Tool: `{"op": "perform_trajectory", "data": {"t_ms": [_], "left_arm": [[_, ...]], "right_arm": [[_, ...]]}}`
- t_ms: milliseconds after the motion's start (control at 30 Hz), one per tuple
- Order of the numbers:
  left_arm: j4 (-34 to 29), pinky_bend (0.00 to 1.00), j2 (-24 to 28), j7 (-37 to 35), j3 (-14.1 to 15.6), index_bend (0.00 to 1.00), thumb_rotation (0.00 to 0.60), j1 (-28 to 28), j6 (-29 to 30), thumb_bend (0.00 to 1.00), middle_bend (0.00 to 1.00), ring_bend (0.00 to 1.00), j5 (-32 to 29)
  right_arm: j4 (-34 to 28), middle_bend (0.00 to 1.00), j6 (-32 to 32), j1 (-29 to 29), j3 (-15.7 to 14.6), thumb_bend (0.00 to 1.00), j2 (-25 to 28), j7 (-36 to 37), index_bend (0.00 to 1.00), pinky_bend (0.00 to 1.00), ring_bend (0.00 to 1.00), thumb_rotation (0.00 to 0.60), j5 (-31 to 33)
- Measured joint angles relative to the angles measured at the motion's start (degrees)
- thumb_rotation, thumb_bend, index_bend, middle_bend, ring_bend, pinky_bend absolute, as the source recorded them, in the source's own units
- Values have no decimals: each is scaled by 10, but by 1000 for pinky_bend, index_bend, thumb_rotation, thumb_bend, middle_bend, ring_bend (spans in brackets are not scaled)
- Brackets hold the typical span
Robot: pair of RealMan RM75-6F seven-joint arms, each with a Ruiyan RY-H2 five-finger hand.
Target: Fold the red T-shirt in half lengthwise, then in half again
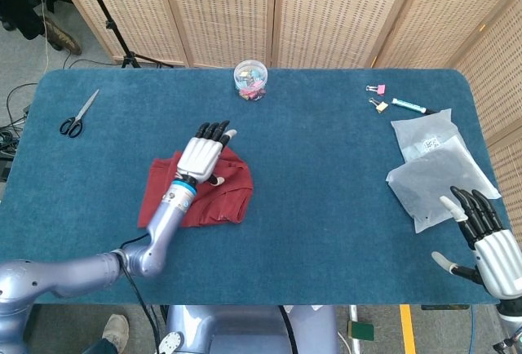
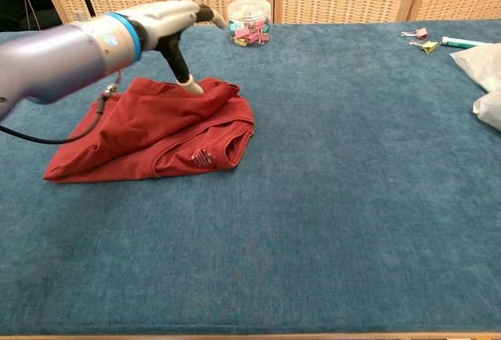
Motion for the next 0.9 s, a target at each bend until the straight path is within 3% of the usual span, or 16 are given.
{"op": "perform_trajectory", "data": {"t_ms": [233,467,633,900], "left_arm": [[-36,0,73,-18,17,14,600,48,11,61,0,0,4],[-23,0,119,-68,25,196,600,79,-45,108,0,0,-39],[21,0,124,-107,27,247,600,84,-92,153,0,0,-50],[75,0,89,-120,26,317,600,72,-123,201,0,0,-79]], "right_arm": [[-2,0,1,0,-2,0,-1,-8,0,0,0,600,-6],[-7,0,-5,2,-5,0,-5,-28,0,0,0,600,-12],[-7,0,-14,4,-6,0,-9,-39,0,0,0,600,-12],[-5,0,-24,7,-6,0,-14,-48,0,0,0,600,-9]]}}
